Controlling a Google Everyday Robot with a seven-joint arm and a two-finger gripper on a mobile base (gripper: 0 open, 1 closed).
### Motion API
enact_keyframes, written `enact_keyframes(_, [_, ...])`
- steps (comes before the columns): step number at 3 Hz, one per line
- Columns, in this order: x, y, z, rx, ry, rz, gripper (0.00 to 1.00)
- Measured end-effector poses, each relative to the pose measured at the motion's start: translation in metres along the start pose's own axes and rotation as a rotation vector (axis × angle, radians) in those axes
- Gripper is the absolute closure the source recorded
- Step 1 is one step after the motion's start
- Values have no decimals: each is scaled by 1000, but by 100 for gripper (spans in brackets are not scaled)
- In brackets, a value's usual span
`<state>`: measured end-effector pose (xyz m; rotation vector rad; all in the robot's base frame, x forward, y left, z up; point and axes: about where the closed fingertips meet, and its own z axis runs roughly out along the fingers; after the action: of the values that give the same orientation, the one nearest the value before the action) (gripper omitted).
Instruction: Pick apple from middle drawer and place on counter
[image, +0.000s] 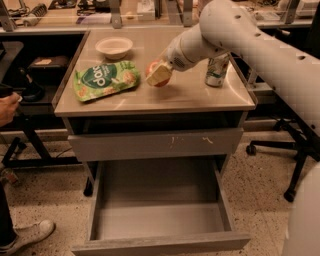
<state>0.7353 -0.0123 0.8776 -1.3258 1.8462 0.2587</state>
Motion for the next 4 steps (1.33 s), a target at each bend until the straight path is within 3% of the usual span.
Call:
enact_keyframes(2, [21, 5, 32, -45, 57, 25, 100])
enact_keyframes(4, [21, 5, 32, -45, 57, 25, 57])
